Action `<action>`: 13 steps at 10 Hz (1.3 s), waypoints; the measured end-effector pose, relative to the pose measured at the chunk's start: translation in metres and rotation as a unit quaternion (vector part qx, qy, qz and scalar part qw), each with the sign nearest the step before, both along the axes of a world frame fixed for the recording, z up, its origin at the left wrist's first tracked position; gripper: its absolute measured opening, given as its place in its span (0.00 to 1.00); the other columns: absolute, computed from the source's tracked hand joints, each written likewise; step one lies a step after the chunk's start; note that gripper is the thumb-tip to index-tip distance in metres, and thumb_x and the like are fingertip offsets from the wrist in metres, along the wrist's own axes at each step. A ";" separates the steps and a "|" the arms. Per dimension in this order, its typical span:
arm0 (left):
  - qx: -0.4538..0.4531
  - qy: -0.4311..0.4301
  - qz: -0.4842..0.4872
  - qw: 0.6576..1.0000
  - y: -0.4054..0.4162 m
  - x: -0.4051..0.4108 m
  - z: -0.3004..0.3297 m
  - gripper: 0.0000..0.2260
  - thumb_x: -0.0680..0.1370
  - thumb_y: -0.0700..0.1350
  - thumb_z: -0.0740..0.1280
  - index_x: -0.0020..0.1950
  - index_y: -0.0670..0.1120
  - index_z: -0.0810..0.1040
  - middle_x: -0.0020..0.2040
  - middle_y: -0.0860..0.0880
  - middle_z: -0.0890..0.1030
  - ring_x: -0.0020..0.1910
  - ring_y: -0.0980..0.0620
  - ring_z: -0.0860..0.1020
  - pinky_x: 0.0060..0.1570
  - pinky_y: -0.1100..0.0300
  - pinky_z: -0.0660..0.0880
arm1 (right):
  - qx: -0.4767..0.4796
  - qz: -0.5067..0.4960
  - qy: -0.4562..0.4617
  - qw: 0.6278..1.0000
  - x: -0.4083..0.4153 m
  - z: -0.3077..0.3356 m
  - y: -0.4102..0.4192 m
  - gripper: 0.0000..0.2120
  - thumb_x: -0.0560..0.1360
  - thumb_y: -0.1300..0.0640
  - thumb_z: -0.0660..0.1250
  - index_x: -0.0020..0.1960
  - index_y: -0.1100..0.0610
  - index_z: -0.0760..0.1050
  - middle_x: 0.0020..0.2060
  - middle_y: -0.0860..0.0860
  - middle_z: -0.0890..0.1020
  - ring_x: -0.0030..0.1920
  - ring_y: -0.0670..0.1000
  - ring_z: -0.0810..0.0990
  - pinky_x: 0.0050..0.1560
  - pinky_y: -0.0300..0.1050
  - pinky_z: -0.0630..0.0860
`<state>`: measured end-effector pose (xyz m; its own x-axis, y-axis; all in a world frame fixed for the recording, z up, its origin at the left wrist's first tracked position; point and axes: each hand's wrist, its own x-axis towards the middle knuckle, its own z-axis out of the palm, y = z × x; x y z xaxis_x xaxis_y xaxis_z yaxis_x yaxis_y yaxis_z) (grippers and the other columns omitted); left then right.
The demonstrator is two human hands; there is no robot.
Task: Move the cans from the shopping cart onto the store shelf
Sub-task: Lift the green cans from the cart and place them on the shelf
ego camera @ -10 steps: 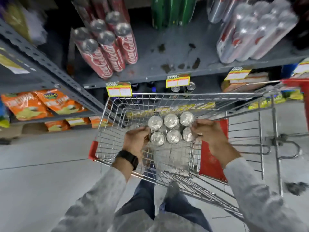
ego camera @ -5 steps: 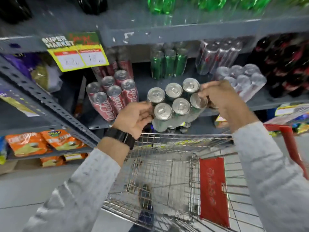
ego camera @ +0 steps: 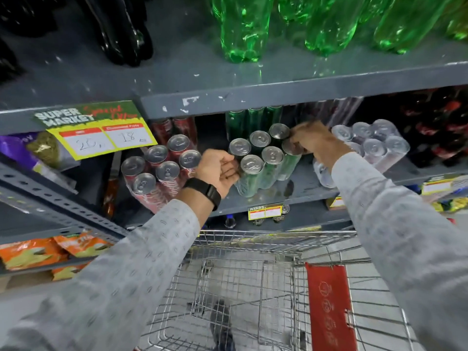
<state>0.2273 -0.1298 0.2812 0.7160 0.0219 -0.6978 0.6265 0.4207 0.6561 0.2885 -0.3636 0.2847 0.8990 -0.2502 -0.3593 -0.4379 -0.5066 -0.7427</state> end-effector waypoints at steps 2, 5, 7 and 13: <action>-0.045 0.001 -0.047 0.998 0.003 0.005 -0.009 0.06 0.77 0.41 0.65 0.39 0.47 0.73 0.42 0.46 0.74 0.41 0.48 0.74 0.47 0.52 0.76 | 0.012 -0.027 0.029 0.999 0.014 0.001 -0.002 0.16 0.70 0.68 0.70 0.57 0.64 0.82 0.47 0.58 0.82 0.47 0.56 0.81 0.48 0.51 0.83; -0.010 -0.114 -0.065 0.991 -0.020 -0.019 -0.089 0.41 0.70 0.71 0.65 0.81 0.61 0.62 0.83 0.57 0.64 0.82 0.55 0.62 0.83 0.48 0.53 | 0.342 -0.095 0.012 0.935 -0.018 -0.048 0.001 0.24 0.75 0.36 0.66 0.62 0.50 0.82 0.57 0.51 0.87 0.62 0.56 0.83 0.62 0.56 0.79; 0.002 -0.116 -0.084 0.990 -0.028 -0.028 -0.071 0.29 0.82 0.62 0.60 0.82 0.63 0.57 0.81 0.56 0.68 0.79 0.52 0.67 0.81 0.48 0.59 | 0.352 -0.114 -0.008 0.929 -0.035 -0.053 0.004 0.21 0.76 0.38 0.64 0.60 0.49 0.83 0.57 0.51 0.87 0.61 0.56 0.84 0.66 0.57 0.78; 0.043 -0.084 -0.088 0.992 -0.026 -0.025 -0.064 0.26 0.84 0.59 0.58 0.80 0.51 0.66 0.77 0.49 0.74 0.75 0.49 0.74 0.58 0.59 0.71 | 0.303 -0.128 -0.020 0.944 -0.074 -0.053 0.010 0.27 0.78 0.36 0.60 0.71 0.47 0.75 0.64 0.49 0.83 0.66 0.52 0.79 0.61 0.46 0.73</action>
<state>0.2027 -0.1555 0.2170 0.8197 -0.0595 -0.5698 0.5645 0.2526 0.7858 0.2144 -0.3536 0.2314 0.8525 -0.2204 -0.4740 -0.4547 0.1348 -0.8804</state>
